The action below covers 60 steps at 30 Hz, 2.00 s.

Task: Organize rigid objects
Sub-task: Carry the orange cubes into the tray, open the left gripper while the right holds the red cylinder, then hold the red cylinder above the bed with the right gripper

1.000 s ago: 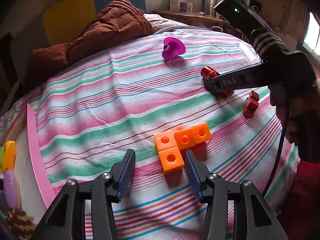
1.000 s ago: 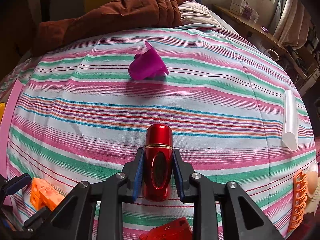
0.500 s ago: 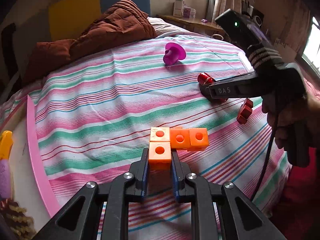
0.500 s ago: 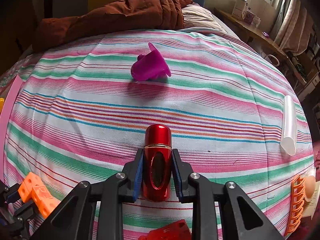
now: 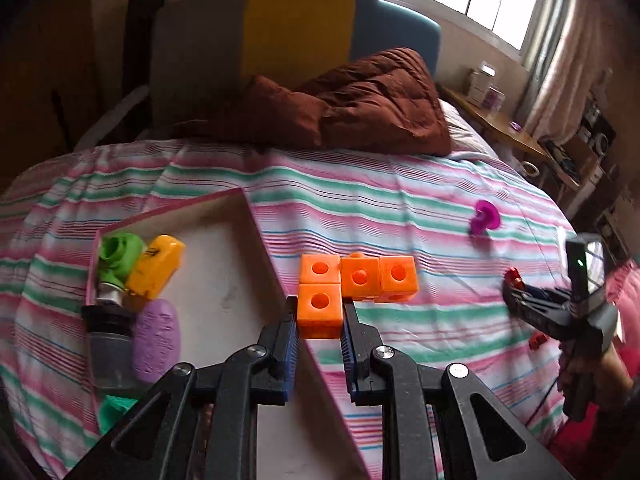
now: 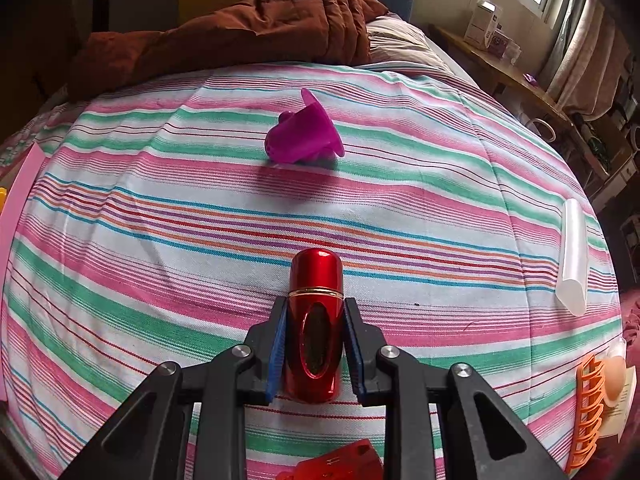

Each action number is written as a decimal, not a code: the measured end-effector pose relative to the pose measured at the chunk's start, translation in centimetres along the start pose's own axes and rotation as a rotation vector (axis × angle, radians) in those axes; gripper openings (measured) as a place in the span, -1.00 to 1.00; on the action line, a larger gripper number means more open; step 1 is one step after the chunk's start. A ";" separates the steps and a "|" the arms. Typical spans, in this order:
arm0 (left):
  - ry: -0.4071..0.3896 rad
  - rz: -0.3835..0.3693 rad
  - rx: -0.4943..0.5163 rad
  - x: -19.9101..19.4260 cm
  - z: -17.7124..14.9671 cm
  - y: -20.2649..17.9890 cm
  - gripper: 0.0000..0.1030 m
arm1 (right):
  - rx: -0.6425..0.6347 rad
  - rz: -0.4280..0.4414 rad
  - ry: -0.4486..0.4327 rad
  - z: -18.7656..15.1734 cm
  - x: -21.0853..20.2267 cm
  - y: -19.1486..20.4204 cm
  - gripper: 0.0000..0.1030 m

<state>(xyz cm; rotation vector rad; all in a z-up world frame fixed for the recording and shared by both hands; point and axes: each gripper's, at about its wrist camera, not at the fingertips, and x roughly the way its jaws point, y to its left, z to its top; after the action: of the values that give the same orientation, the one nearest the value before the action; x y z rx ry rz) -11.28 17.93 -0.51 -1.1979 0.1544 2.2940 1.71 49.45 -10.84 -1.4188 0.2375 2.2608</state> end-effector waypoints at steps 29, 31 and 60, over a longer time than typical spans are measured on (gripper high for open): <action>0.153 0.174 -0.199 7.8 3.2 9.0 -0.55 | -0.013 -0.002 0.004 0.1 0.1 0.0 -0.50; 0.132 0.177 -0.175 6.7 2.9 8.6 -0.53 | -0.013 -0.001 0.004 0.1 0.1 0.0 -0.50; -0.144 0.172 0.066 -7.7 -7.6 0.2 -0.22 | -0.044 -0.035 -0.031 -0.4 -0.1 0.8 -0.50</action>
<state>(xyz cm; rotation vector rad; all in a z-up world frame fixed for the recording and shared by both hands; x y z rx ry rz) -2.36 12.04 0.95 -1.0171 0.2870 2.4938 1.71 48.55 -11.02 -1.3983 0.1526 2.2701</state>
